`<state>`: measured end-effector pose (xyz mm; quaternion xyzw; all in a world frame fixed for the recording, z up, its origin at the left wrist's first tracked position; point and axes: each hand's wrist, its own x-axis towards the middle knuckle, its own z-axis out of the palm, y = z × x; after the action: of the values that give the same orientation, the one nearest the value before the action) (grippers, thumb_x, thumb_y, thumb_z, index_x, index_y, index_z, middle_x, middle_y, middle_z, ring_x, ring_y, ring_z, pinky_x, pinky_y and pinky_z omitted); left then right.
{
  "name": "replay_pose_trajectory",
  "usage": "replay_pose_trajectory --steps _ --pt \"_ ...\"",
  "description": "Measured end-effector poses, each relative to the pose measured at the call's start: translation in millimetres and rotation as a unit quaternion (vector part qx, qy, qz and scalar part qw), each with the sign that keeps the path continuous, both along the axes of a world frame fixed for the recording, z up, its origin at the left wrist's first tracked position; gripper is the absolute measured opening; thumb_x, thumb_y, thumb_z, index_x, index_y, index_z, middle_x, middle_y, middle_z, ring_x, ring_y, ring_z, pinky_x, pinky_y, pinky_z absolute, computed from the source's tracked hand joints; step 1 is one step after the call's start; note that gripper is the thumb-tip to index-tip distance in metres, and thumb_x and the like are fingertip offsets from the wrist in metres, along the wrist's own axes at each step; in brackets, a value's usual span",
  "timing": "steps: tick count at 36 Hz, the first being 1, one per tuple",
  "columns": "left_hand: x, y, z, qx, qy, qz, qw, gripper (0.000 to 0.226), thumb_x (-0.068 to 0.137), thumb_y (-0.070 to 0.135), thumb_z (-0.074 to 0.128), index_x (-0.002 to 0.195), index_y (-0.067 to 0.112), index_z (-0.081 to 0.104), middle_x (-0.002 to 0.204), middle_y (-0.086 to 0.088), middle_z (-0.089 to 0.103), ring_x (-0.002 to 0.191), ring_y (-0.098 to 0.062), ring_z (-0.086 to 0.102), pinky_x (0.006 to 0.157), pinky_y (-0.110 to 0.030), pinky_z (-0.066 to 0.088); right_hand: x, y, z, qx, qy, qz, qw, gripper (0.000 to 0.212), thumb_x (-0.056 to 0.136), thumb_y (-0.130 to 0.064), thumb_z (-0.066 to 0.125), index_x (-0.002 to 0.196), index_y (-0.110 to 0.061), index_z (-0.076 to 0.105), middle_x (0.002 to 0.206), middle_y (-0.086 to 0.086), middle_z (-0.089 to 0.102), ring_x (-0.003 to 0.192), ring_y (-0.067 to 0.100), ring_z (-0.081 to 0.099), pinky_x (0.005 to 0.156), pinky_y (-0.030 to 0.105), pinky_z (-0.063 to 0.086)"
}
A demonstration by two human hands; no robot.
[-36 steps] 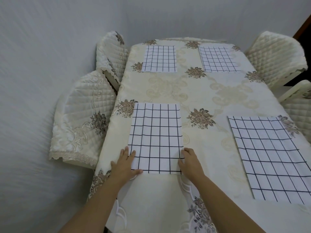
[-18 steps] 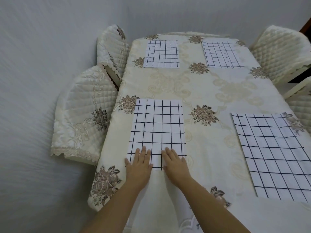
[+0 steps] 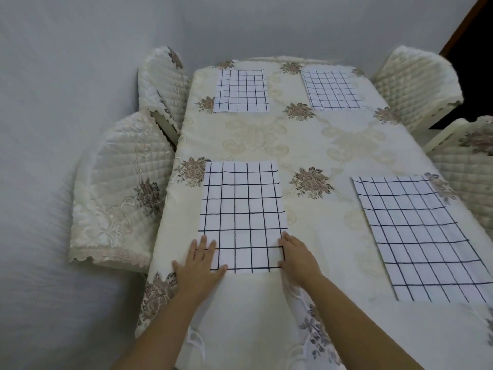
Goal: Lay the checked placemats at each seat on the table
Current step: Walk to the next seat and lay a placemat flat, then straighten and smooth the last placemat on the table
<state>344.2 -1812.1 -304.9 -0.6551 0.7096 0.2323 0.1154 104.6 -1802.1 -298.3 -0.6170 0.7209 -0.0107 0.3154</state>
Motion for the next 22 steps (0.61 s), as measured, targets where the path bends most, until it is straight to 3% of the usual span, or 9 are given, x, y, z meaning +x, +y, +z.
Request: replay_pose_trajectory --steps 3,6,9,12,16,18,20,22 --pt "-1.1 -6.2 1.9 -0.034 0.045 0.033 0.998 0.055 0.098 0.037 0.033 0.149 0.024 0.017 0.158 0.005 -0.002 0.146 -0.014 -0.002 0.113 -0.054 0.013 -2.6 -1.9 1.6 -0.025 -0.094 -0.08 0.992 0.048 0.094 -0.014 0.05 0.14 -0.012 0.037 0.15 0.004 0.031 0.136 0.019 0.031 0.11 0.03 0.026" --pt "-5.6 -8.9 -0.8 -0.097 0.078 0.063 0.99 0.043 0.095 0.019 0.041 0.138 0.013 0.043 0.156 -0.008 0.017 0.145 -0.024 0.011 0.113 -0.051 0.014 -8.9 5.5 5.5 -0.055 -0.207 -0.205 0.955 0.048 0.095 -0.012 0.049 0.141 -0.01 0.036 0.146 0.005 0.038 0.133 0.019 0.037 0.104 0.021 0.027" --pt "-16.3 -4.7 -8.9 -0.214 0.126 0.032 0.968 0.031 0.079 0.002 0.051 0.104 0.0 0.068 0.129 -0.025 0.054 0.121 -0.042 0.05 0.096 -0.06 0.04 -14.7 14.7 6.9 -0.07 -0.24 -0.265 0.931 0.045 0.094 -0.01 0.049 0.138 -0.01 0.04 0.142 0.004 0.043 0.131 0.019 0.041 0.105 0.025 0.03" --pt "-42.2 8.7 -6.3 -0.238 0.197 -0.012 0.951 0.025 0.065 0.002 0.055 0.083 0.001 0.072 0.103 -0.021 0.069 0.092 -0.037 0.067 0.078 -0.05 0.053 -20.0 19.8 8.6 -0.072 -0.255 -0.284 0.922 0.039 0.094 -0.007 0.047 0.133 -0.01 0.047 0.137 0.005 0.049 0.125 0.019 0.046 0.103 0.028 0.035" --pt "-83.0 27.5 2.0 -0.244 0.255 -0.088 0.931 0.023 0.065 0.007 0.052 0.076 0.012 0.072 0.089 -0.003 0.073 0.08 -0.019 0.069 0.07 -0.027 0.056 -28.5 25.4 10.3 -0.077 -0.276 -0.295 0.912 0.033 0.094 -0.006 0.046 0.126 -0.009 0.054 0.127 0.005 0.056 0.114 0.017 0.051 0.096 0.025 0.039" --pt "-102.2 35.6 2.6 -0.23 0.269 -0.132 0.926 0.028 0.068 0.013 0.043 0.075 0.015 0.07 0.083 0.004 0.071 0.074 -0.012 0.065 0.071 -0.018 0.049 -33.3 28.1 10.2 -0.074 -0.291 -0.297 0.907 0.032 0.094 -0.003 0.045 0.123 -0.008 0.056 0.123 0.005 0.058 0.106 0.014 0.051 0.093 0.023 0.039" --pt "-121.8 43.2 1.2 -0.206 0.265 -0.157 0.929 0.021 0.069 0.015 0.049 0.077 0.017 0.069 0.081 0.007 0.068 0.072 -0.009 0.063 0.07 -0.015 0.044 -40.0 31.0 10.0 -0.063 -0.305 -0.296 0.903 0.031 0.094 -0.002 0.044 0.121 -0.008 0.057 0.118 0.004 0.058 0.103 0.012 0.05 0.089 0.022 0.039" --pt "-139.4 48.8 -3.0 -0.184 0.26 -0.165 0.933 0.016 0.067 0.016 0.062 0.081 0.017 0.069 0.083 0.007 0.068 0.072 -0.01 0.064 0.067 -0.017 0.05 -46.5 32.3 9.9 -0.052 -0.315 -0.289 0.902 0.03 0.094 -0.003 0.043 0.119 -0.009 0.057 0.113 0.001 0.057 0.104 0.013 0.051 0.086 0.022 0.038"
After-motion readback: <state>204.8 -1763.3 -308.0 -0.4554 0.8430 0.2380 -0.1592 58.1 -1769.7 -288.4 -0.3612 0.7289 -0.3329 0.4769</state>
